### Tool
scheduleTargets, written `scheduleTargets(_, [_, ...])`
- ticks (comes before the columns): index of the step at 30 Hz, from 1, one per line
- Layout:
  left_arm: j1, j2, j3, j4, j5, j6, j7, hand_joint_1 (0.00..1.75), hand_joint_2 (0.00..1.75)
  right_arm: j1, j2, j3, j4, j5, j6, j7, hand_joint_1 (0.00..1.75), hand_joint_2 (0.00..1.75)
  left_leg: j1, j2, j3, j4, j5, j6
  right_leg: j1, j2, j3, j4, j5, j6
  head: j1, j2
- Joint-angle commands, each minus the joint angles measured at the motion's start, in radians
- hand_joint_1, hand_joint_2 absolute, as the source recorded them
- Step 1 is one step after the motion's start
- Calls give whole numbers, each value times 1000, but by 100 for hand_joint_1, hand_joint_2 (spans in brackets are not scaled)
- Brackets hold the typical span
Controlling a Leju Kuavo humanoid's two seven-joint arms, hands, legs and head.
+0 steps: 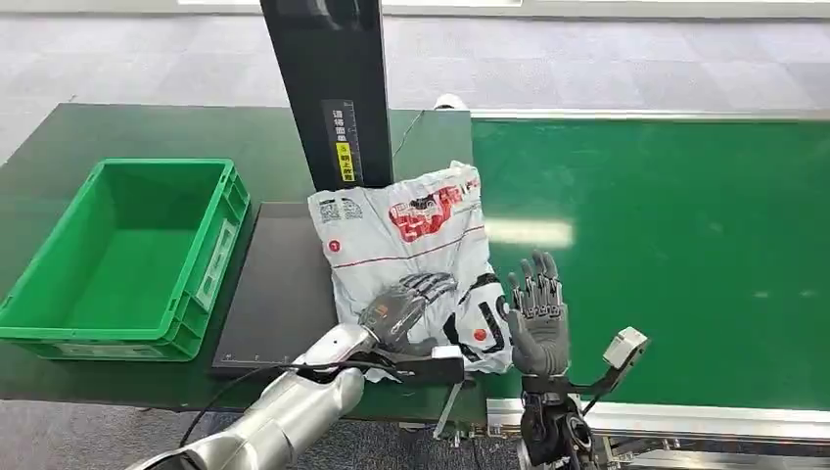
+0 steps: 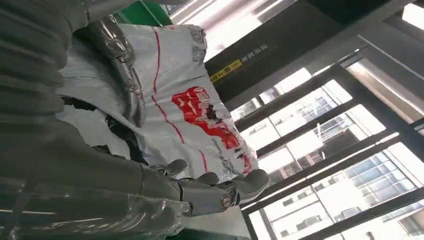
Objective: Moved the parcel from conveyor to table for the left to box.
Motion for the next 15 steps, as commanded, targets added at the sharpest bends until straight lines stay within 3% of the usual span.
scheduleTargets(1, [59, 55, -34, 53, 1, 44, 5, 175, 175, -71, -12, 27, 125, -21, -15, 4, 0, 175, 0, 4, 3, -2, 0, 0, 0, 4, 1, -1, 1, 0, 0, 0])
scheduleTargets(7, [57, 55, -34, 53, 1, 42, 5, 175, 175, -70, -12, 28, 125, -21, -14, 3, 0, 175, 0, 4, 5, -2, 0, 0, 0, 3, 2, -2, 1, 0, 0, 0])
scheduleTargets(12, [36, 78, 15, 6, 26, 128, 0, 175, 175, -54, -19, 32, 117, -28, -15, -6, 0, 175, 0, 5, 4, -3, 1, 0, 0, 5, 1, -3, 2, -1, 0, 0])
scheduleTargets(15, [18, 110, 116, -92, 105, 294, -57, 175, 175, -36, -21, 28, 100, -30, -17, -6, 0, 175, 0, 5, 3, -2, 1, -1, 1, 4, -1, -1, 2, -1, 0, 0])
